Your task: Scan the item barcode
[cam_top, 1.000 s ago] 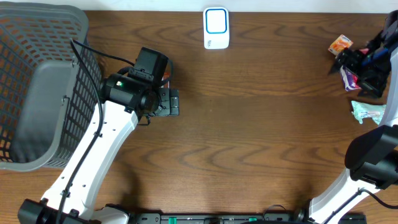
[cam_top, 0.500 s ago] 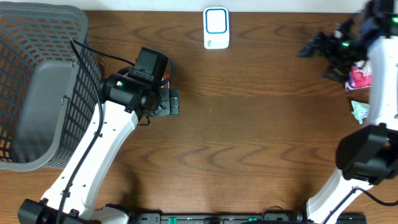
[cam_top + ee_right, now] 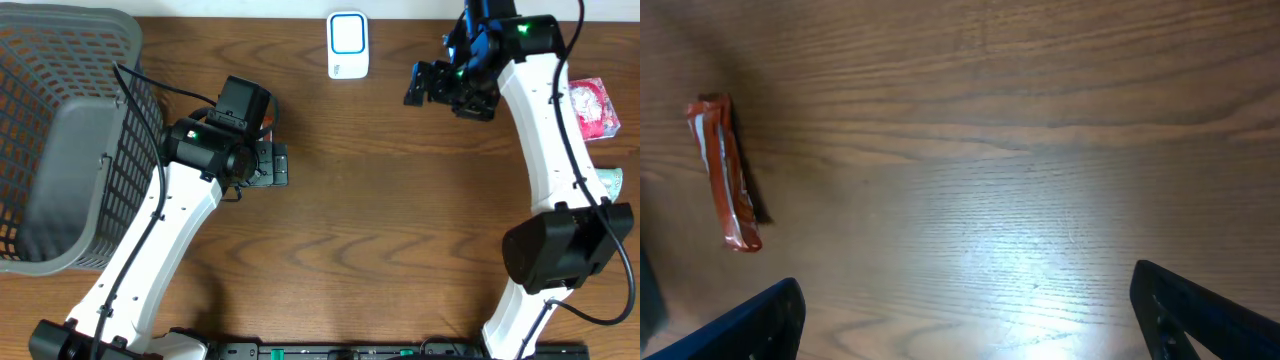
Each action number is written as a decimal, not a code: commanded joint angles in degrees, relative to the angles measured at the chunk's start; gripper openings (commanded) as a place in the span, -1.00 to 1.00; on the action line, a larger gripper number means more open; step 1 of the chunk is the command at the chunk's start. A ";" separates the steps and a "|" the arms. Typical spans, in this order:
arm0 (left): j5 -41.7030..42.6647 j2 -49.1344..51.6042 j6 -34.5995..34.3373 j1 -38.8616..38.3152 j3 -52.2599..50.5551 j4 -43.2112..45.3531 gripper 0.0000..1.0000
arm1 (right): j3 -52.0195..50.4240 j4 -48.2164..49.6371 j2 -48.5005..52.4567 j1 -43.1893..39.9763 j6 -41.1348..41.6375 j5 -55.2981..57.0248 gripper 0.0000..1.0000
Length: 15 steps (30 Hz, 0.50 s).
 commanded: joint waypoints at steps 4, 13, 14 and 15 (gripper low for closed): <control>0.11 0.22 0.28 0.28 0.22 0.11 0.96 | 0.15 0.04 -0.22 1.03 -0.66 1.25 0.99; -0.15 0.37 -0.52 0.28 -0.02 7.10 0.96 | 0.15 0.04 -0.22 1.03 -0.66 1.25 0.99; -0.39 0.44 0.92 0.28 -0.02 8.11 0.96 | 0.15 0.04 -0.22 1.03 -0.66 1.25 0.99; -1.90 0.50 3.17 0.37 -0.02 9.44 0.96 | 0.15 0.04 -0.22 1.03 -0.66 1.25 0.99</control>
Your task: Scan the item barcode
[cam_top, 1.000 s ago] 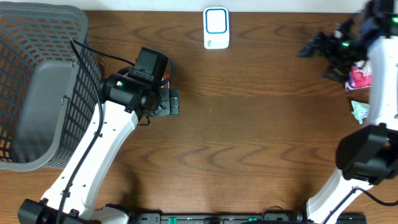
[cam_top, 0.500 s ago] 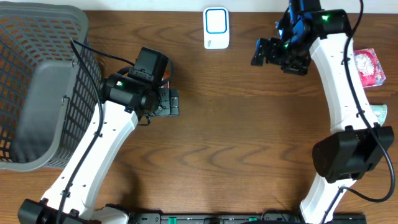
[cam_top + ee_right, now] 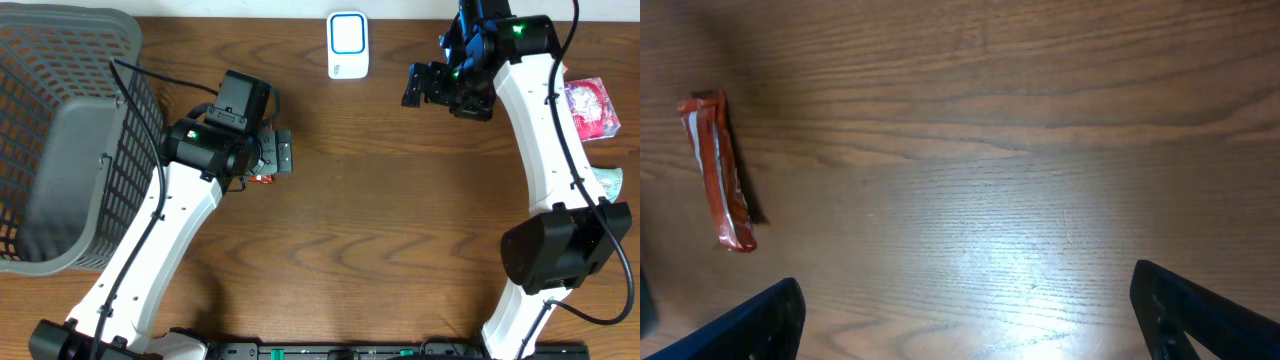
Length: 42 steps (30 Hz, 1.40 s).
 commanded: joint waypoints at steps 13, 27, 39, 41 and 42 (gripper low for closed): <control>-9.33 7.61 0.59 2.45 -0.07 5.75 0.35 | 0.15 0.00 -0.22 0.39 -0.68 0.46 0.99; -12.26 15.98 0.09 2.75 -0.07 9.38 0.38 | 0.15 0.00 -0.22 0.39 -0.68 0.46 0.99; 5.44 18.51 8.39 2.93 -0.74 12.81 0.37 | 0.15 0.00 -0.22 0.39 -0.68 0.46 0.98; 4.96 19.91 9.38 2.14 -1.18 13.84 0.38 | 0.15 0.00 -0.22 0.39 -0.70 0.46 0.99; 3.93 20.79 9.40 1.88 -1.20 14.05 0.37 | 0.15 0.00 -0.22 0.39 -0.68 0.46 0.99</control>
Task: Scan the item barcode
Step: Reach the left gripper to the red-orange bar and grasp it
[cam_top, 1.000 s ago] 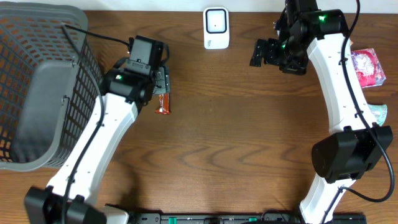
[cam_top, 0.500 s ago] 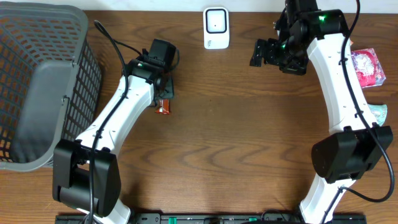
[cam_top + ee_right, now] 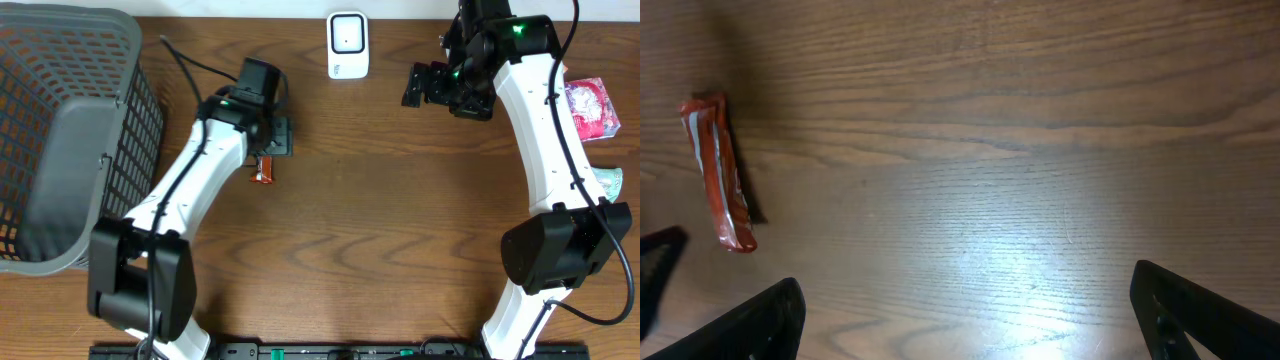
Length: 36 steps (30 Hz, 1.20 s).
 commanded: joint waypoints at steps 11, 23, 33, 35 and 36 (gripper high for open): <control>-7.13 12.46 3.15 -0.83 -1.11 3.17 0.22 | 0.15 -0.02 -0.22 0.39 -0.68 0.44 0.99; -7.26 14.56 3.08 -0.83 -1.18 2.14 -0.78 | 0.15 -0.02 -0.22 0.39 -0.68 0.44 0.98; 27.65 6.56 -3.61 -0.85 1.09 -1.88 -0.85 | 0.15 -0.02 -0.22 0.39 -0.66 0.44 0.98; 35.01 6.64 -3.56 -1.01 0.90 -1.92 -0.85 | 0.15 -0.02 -0.22 0.39 -0.68 0.44 0.98; 35.80 6.67 -3.54 -1.29 0.48 -1.95 -0.80 | 0.15 -0.02 -0.22 0.39 -0.66 0.44 0.99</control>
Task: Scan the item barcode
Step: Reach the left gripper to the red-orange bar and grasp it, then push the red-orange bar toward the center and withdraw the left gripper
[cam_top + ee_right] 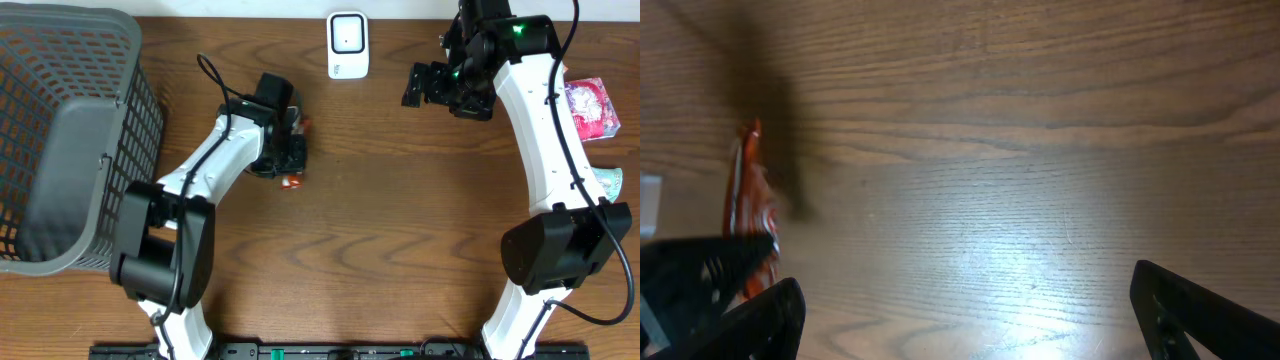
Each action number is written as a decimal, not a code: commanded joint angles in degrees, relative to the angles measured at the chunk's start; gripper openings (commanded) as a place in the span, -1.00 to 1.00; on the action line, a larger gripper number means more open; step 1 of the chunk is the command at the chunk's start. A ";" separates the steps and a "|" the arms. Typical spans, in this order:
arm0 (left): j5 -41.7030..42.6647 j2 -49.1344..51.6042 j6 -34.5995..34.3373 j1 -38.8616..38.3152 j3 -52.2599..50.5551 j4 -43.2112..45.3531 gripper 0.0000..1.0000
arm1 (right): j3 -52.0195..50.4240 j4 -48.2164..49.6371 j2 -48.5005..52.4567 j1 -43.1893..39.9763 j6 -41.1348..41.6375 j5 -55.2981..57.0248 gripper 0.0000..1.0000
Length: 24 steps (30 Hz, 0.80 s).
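A red snack packet (292, 183) stands on its thin edge, and my left gripper (287, 152) is shut on its middle. The right wrist view shows the same packet (744, 190) edge-on at the left, with a dark left fingertip (700, 275) across its lower end. A white scanner with a blue face (347, 45) sits at the table's far edge, about a hand's width from the packet. My right gripper (432, 85) hovers high at the far right, open and holding nothing. Seen from its own wrist camera, the right gripper (965, 325) has bare wood between its fingers.
A large grey mesh basket (60, 130) fills the left side. A pink packet (590, 105) and a pale green item (611, 183) lie at the right edge, beside the right arm.
The packet lay flat on the wood just below my left gripper. Now it is turned onto its edge, a little further right, with the left gripper shut on it. The right arm is unchanged.
First my left gripper hung over the packet, which lay flat on the table. Over the following two moments the gripper sat further back with the packet still flat beside it. Now the gripper holds the packet on edge. The right gripper stayed open and still throughout.
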 commanded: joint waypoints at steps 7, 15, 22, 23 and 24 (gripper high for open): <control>10.95 -1.27 -0.55 -0.46 0.20 -2.99 0.96 | 0.15 -0.02 -0.22 0.39 -0.70 0.46 0.99; -10.38 -9.03 1.53 2.47 2.95 -5.62 0.95 | 0.15 -0.02 -0.22 0.39 -0.70 0.46 0.99; -28.76 -11.87 -8.22 4.50 2.47 -11.93 0.96 | 0.15 4.98 -0.22 0.39 3.02 -0.37 0.44; -28.76 -11.87 -8.24 4.96 2.12 -12.24 0.96 | 0.15 5.53 -0.22 0.39 3.04 -1.44 0.99; -28.76 -11.87 -8.26 5.33 1.90 -12.28 0.96 | 0.15 4.92 -0.22 0.39 3.48 -3.50 0.99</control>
